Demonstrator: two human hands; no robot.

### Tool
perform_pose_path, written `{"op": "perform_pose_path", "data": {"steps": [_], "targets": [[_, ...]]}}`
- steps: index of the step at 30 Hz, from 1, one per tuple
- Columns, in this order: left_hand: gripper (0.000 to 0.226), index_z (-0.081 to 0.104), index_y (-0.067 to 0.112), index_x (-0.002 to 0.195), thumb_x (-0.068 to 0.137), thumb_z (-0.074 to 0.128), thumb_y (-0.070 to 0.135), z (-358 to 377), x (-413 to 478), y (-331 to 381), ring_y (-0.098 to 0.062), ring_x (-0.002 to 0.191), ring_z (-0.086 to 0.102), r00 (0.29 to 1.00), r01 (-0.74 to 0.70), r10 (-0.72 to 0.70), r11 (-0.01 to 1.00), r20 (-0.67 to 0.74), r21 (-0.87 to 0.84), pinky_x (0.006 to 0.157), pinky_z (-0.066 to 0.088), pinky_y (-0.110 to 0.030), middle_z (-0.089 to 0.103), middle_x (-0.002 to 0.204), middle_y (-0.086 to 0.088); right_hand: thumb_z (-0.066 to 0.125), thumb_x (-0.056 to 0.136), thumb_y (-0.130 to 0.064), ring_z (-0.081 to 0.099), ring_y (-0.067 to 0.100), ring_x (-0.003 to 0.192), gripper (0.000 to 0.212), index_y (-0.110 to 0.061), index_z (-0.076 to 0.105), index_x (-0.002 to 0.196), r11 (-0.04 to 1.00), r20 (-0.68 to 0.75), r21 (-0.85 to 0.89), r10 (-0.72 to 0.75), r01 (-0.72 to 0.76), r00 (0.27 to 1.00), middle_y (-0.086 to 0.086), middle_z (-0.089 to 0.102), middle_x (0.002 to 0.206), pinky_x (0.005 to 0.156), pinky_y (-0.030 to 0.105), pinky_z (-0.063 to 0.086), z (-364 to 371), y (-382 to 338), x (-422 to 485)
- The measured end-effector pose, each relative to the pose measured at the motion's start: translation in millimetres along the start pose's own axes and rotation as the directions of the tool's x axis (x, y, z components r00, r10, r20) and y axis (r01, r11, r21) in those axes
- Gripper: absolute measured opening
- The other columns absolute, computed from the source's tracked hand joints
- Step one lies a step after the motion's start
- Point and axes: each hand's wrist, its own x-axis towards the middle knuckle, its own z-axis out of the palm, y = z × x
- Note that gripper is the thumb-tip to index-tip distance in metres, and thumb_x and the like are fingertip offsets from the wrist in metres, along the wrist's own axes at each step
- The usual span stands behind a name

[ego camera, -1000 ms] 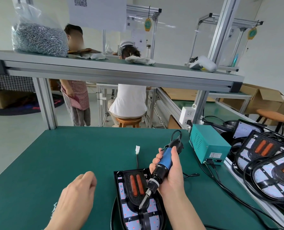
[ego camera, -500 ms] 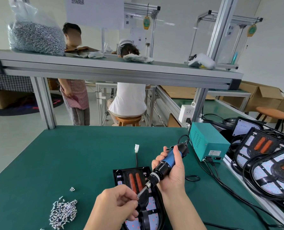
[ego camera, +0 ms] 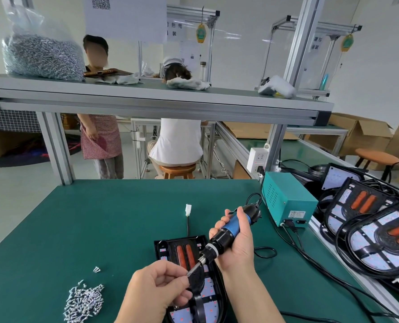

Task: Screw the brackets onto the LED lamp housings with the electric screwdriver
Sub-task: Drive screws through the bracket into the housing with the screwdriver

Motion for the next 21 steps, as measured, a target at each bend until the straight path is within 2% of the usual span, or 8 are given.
{"op": "perform_pose_path", "data": {"steps": [4,8,12,21], "targets": [[0.010,0.070,-0.007,0.079,0.082,0.069,-0.017,1.0,2.0,-0.6,-0.025,0.050,0.069,0.999,-0.022,0.022,1.000,-0.035,0.017,0.048,0.055,-0.022,0.070,0.065,-0.027,0.071,0.089,-0.036,0.053,0.009,0.050,0.027,-0.014,0.060,0.097,1.000,-0.004,-0.007,-0.010,0.010,1.000,-0.002,0.055,0.072,0.044,0.021,0.042,-0.9,0.3,0.7],[0.015,0.071,-0.002,0.074,0.082,0.070,-0.015,1.2,4.5,-4.6,-0.032,0.058,0.073,0.996,-0.060,0.068,0.991,-0.062,0.123,0.057,0.061,-0.029,0.071,0.063,-0.021,0.071,0.088,-0.036,0.053,0.009,0.050,0.026,-0.014,0.060,0.097,1.000,-0.013,-0.015,-0.024,0.024,1.000,-0.002,0.056,0.071,0.043,0.021,0.043,-1.5,0.6,0.5],[0.016,0.071,0.002,0.074,0.082,0.070,-0.012,1.2,4.0,-7.9,-0.029,0.058,0.073,0.994,-0.067,0.080,0.984,-0.071,0.168,0.057,0.059,-0.026,0.072,0.062,-0.017,0.072,0.088,-0.037,0.053,0.009,0.051,0.027,-0.014,0.060,0.098,1.000,-0.014,-0.020,-0.020,0.019,1.000,-0.002,0.055,0.072,0.044,0.021,0.043,-2.1,0.3,0.8],[0.013,0.071,-0.001,0.077,0.083,0.070,-0.013,2.2,3.7,-8.2,-0.030,0.057,0.073,0.994,-0.068,0.076,0.992,-0.080,0.105,0.059,0.059,-0.028,0.071,0.062,-0.019,0.073,0.086,-0.036,0.053,0.009,0.049,0.026,-0.015,0.060,0.096,0.999,-0.030,-0.033,-0.030,0.029,0.999,-0.003,0.056,0.070,0.043,0.021,0.043,-0.8,1.5,0.1]]}}
